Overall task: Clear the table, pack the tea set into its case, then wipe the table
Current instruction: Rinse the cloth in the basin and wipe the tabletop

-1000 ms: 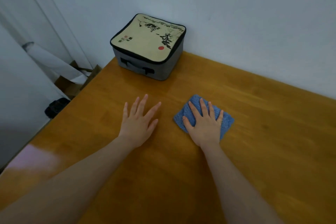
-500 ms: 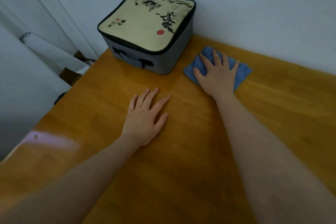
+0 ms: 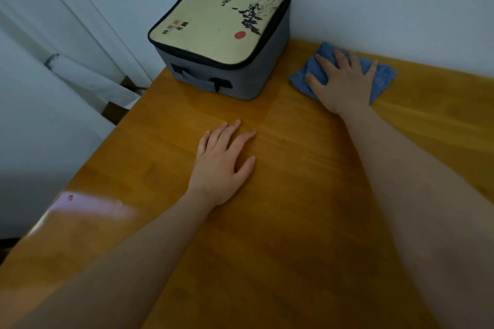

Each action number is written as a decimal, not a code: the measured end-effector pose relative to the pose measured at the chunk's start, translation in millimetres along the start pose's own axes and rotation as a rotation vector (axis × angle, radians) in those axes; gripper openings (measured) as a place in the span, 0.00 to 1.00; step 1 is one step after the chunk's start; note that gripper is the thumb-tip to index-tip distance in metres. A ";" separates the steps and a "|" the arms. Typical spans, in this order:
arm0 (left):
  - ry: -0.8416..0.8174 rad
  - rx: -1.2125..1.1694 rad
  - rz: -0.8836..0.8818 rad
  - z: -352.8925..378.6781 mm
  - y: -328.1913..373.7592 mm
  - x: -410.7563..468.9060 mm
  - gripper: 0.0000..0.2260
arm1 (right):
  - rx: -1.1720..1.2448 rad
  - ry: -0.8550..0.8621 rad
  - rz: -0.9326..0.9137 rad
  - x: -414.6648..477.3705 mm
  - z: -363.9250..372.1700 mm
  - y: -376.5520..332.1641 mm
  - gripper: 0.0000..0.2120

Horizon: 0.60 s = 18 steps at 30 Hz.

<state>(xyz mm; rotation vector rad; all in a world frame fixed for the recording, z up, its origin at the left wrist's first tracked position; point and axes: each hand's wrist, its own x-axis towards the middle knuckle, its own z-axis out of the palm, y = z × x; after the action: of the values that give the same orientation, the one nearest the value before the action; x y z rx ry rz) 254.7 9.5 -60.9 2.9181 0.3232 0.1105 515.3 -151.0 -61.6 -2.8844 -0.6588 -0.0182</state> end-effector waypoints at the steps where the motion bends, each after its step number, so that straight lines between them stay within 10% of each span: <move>1: 0.004 -0.010 -0.004 0.1 0.2 0.5 0.23 | -0.013 0.005 0.023 -4.8 -2.1 4.4 0.31; 18: -0.052 0.076 -0.024 -12.9 22.9 -76.8 0.19 | -0.031 -0.093 -0.026 -232.4 -0.5 -66.3 0.29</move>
<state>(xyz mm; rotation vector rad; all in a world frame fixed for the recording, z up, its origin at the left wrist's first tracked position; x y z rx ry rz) 183.5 -27.1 -47.5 2.9846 0.3620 0.0188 277.2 -192.3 -61.7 -2.9209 -0.7179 0.1038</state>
